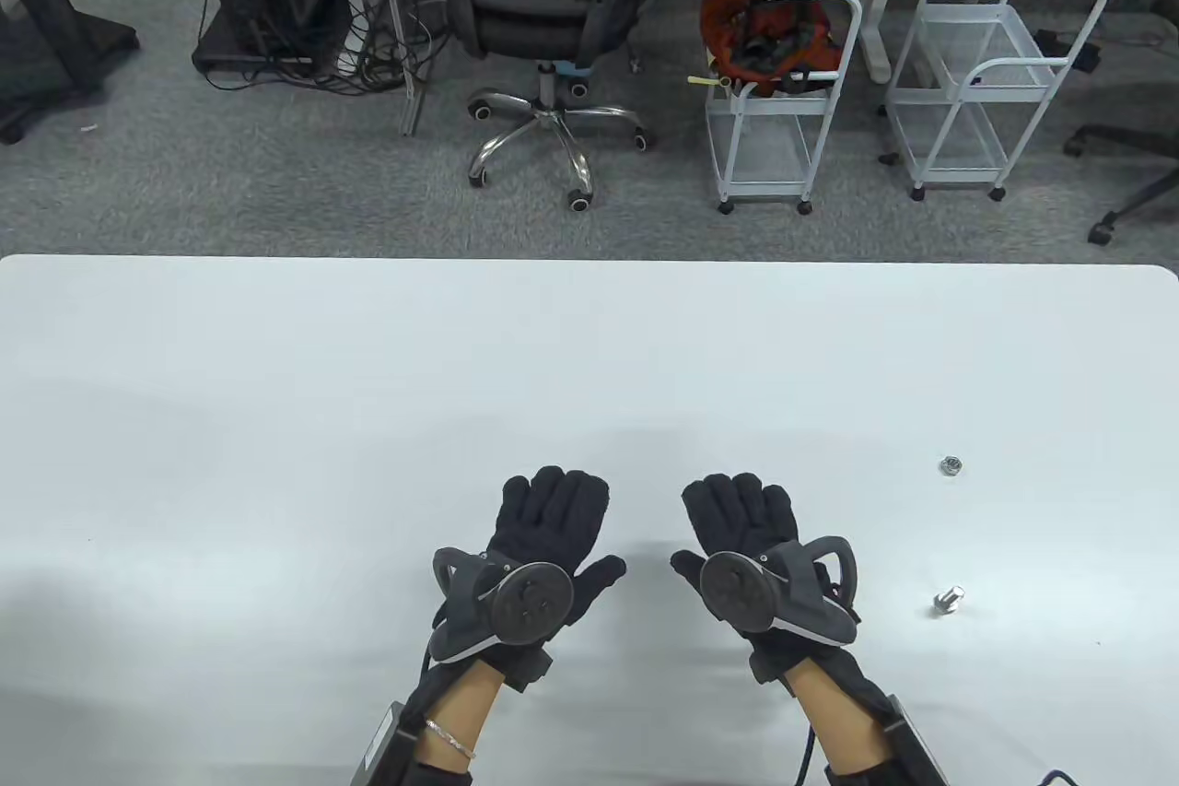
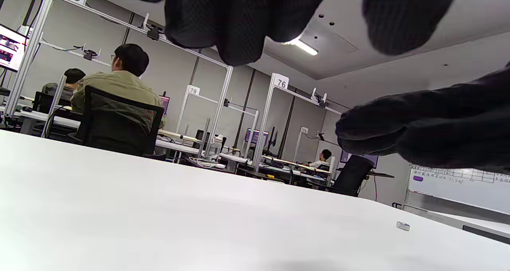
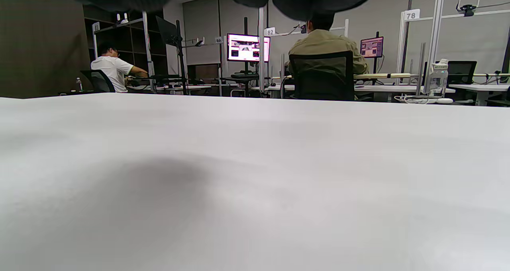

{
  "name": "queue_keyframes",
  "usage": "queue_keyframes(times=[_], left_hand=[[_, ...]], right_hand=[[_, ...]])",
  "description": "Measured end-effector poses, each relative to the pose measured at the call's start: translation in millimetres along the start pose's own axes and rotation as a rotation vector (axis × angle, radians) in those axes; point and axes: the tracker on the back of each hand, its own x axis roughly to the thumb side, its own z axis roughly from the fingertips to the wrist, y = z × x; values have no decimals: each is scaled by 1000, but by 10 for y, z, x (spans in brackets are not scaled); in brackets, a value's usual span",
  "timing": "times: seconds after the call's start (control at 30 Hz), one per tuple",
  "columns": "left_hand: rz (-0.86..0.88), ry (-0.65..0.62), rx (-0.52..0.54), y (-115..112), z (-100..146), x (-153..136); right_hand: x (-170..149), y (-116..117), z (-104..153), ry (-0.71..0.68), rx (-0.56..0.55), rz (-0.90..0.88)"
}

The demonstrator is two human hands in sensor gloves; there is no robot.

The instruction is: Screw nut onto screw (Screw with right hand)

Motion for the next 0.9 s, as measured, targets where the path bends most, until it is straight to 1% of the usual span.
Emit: queue_keyframes(times=[0.9], left_hand=[[5, -3, 11, 22, 0, 10]], right_hand=[[-32, 23, -20, 3, 37, -15]])
